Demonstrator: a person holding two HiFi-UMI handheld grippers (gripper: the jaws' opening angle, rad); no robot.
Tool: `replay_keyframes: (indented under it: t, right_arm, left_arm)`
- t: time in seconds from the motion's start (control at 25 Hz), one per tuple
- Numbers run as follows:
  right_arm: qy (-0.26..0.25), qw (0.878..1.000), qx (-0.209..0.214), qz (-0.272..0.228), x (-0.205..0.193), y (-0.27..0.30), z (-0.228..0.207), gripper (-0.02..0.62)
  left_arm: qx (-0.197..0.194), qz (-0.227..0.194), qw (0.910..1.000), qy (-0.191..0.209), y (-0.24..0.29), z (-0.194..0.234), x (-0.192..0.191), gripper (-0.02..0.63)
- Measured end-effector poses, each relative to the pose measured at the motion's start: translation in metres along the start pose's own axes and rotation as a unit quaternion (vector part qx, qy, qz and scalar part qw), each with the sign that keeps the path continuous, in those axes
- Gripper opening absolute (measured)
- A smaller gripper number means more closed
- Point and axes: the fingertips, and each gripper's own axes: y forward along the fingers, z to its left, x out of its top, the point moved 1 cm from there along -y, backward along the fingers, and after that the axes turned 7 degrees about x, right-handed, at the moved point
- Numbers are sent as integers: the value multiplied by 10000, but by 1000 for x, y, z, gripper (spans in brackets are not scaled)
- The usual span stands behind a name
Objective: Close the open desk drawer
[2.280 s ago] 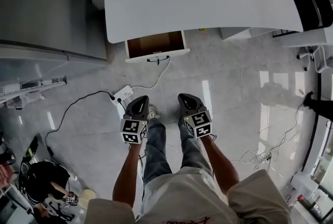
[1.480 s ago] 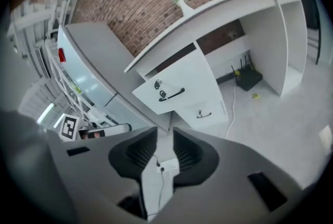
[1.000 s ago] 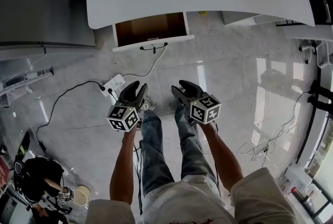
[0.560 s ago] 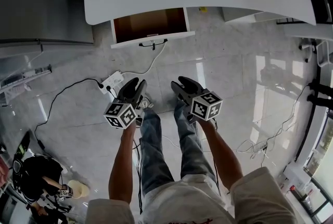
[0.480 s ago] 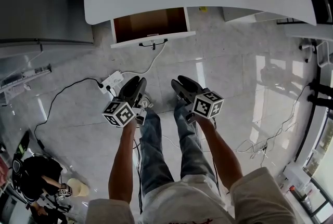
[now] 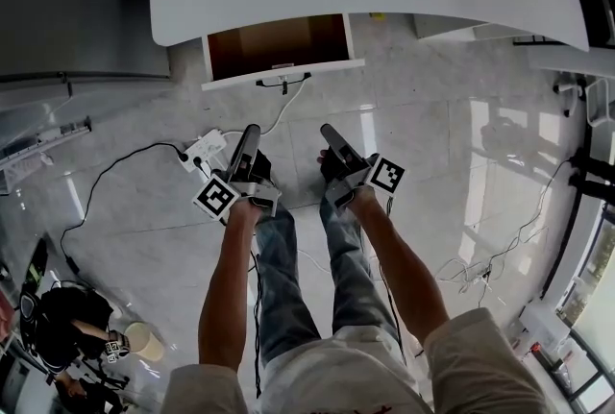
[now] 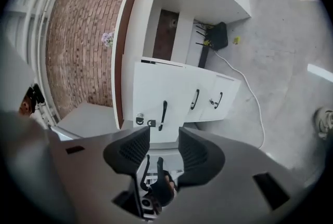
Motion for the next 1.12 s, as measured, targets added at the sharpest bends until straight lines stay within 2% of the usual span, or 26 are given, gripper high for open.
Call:
replay_keyframes:
  t: [0.16, 0.28, 0.44, 0.6, 0.72, 0.8, 0.88, 0.92, 1.0, 1.08, 1.12]
  right_arm:
    - [-71, 9998, -162, 109, 9, 23, -17, 184]
    - [-155, 9996, -172, 163, 23, 47, -22, 184]
    - [-186, 9996, -126, 190, 35, 73, -18, 184]
    - [-245, 9995, -107, 149, 47, 92, -16, 170]
    - [-289, 9992, -77, 247, 47, 98, -15, 151]
    - [-301, 9994, -5, 192, 50, 101, -14, 103]
    - [-279, 9995, 94, 126, 51, 102, -12, 60]
    - [-279, 9995, 136, 104, 51, 101, -11, 57]
    - [-245, 9995, 210, 66, 52, 99, -11, 55]
    - [-214, 9995, 251, 28, 51, 100, -11, 55]
    - [-221, 9995, 238, 8, 51, 100, -12, 55]
  left_arm:
    - [72, 41, 10000, 55, 21, 5, 5, 144]
    - [29, 77, 9991, 427, 44, 2, 19, 144]
    - [-6, 180, 9981, 598, 64, -4, 27, 143]
    - [-19, 249, 9977, 624, 82, -8, 32, 143]
    - [-31, 308, 9973, 663, 88, -8, 33, 143]
    - [-62, 315, 9970, 704, 88, -7, 33, 137]
    - [-135, 286, 9968, 739, 88, -7, 33, 86]
    - [-187, 277, 9968, 730, 88, -8, 33, 58]
    - [-254, 273, 9974, 609, 88, -10, 32, 57]
    - [-229, 241, 9991, 267, 87, -8, 30, 57]
    - [-187, 226, 9993, 223, 86, -6, 29, 55]
